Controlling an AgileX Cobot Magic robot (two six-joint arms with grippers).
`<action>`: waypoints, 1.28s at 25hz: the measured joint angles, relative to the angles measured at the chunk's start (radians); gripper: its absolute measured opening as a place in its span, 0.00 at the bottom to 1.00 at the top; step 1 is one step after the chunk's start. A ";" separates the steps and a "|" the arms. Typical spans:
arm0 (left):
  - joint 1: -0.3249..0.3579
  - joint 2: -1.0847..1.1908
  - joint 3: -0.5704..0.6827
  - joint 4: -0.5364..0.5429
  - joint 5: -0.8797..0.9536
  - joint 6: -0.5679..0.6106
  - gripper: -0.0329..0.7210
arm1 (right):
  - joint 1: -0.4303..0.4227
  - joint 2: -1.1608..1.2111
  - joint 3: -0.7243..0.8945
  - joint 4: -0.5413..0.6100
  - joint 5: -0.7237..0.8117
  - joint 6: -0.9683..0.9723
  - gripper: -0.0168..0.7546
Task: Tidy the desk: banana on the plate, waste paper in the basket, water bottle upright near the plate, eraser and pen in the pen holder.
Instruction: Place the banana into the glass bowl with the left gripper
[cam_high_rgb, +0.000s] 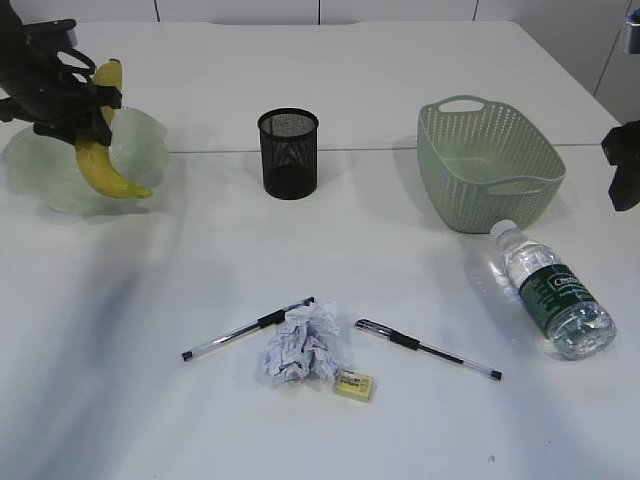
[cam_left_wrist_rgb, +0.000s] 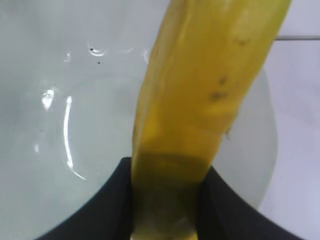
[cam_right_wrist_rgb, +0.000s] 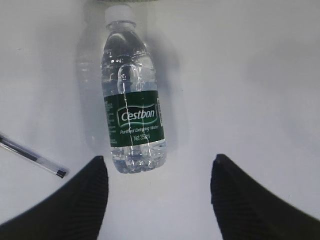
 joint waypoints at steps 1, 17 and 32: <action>0.000 0.000 0.000 -0.007 0.005 0.000 0.32 | 0.000 0.000 0.000 0.001 0.000 0.000 0.65; 0.039 0.000 -0.208 -0.003 0.025 0.000 0.32 | 0.000 0.000 0.000 0.004 0.000 0.000 0.65; 0.135 0.067 -0.209 -0.043 -0.012 0.000 0.33 | 0.000 0.004 0.000 0.008 -0.047 -0.002 0.65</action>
